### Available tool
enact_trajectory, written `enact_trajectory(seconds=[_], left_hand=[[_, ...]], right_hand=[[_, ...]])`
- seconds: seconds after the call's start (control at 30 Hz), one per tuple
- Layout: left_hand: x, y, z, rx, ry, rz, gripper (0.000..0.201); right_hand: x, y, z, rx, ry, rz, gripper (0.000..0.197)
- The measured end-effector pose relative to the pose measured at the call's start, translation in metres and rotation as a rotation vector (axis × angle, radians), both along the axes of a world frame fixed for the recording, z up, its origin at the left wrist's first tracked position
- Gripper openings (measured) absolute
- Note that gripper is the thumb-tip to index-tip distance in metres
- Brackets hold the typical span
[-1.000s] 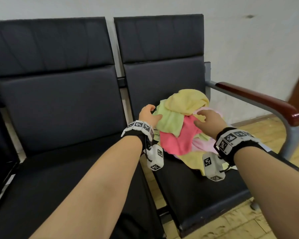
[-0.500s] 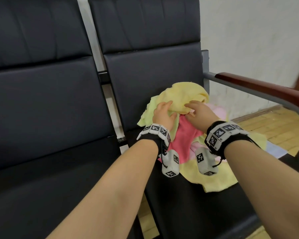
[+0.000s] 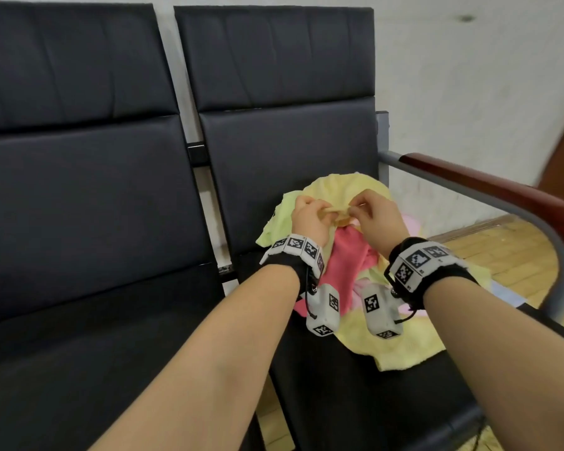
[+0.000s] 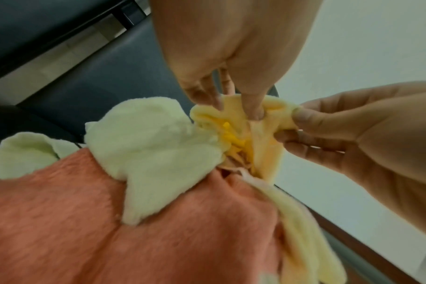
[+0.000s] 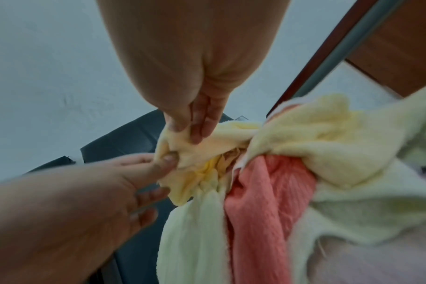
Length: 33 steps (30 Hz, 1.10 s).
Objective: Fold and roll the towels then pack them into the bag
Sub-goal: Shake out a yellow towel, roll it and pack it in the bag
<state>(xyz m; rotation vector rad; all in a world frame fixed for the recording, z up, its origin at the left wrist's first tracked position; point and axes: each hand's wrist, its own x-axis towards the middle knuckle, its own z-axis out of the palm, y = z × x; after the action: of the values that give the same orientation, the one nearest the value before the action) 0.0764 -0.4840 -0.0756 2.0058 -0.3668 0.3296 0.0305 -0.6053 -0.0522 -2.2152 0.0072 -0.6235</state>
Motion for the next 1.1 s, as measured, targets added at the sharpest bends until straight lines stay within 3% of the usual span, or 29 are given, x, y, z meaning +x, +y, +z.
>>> enact_trajectory(seconds=[0.3,0.4,0.53,0.6,0.73,0.83,0.97,1.1], left_hand=[[-0.042,0.030,0.096,-0.244,-0.065,-0.182,0.007],[-0.065,0.054,0.139,-0.298,-0.150,-0.143,0.009],[-0.105,0.101,0.191,-0.322,-0.254,-0.059,0.023],[-0.130,0.129,0.210,-0.286,-0.290,-0.041,0.024],[-0.182,0.186,0.234,-0.278,-0.312,0.020,0.025],[-0.216,0.228,0.237,-0.259,-0.300,0.069,0.025],[-0.258,0.282,0.223,-0.215,-0.241,0.109,0.030],[-0.282,0.337,0.186,-0.157,-0.128,0.157,0.037]], right_hand=[[-0.051,0.031,0.081,-0.052,-0.177,0.014,0.022],[-0.069,0.055,0.118,-0.067,-0.222,0.055,0.039],[-0.086,0.080,0.142,-0.266,-0.129,0.080,0.075],[-0.100,0.102,0.151,-0.406,-0.142,0.076,0.082],[-0.139,0.164,0.166,-0.516,-0.201,0.085,0.075],[-0.164,0.205,0.171,-0.491,-0.212,0.135,0.072],[-0.195,0.257,0.160,-0.373,-0.230,0.241,0.059],[-0.217,0.310,0.137,-0.350,-0.231,0.245,0.030]])
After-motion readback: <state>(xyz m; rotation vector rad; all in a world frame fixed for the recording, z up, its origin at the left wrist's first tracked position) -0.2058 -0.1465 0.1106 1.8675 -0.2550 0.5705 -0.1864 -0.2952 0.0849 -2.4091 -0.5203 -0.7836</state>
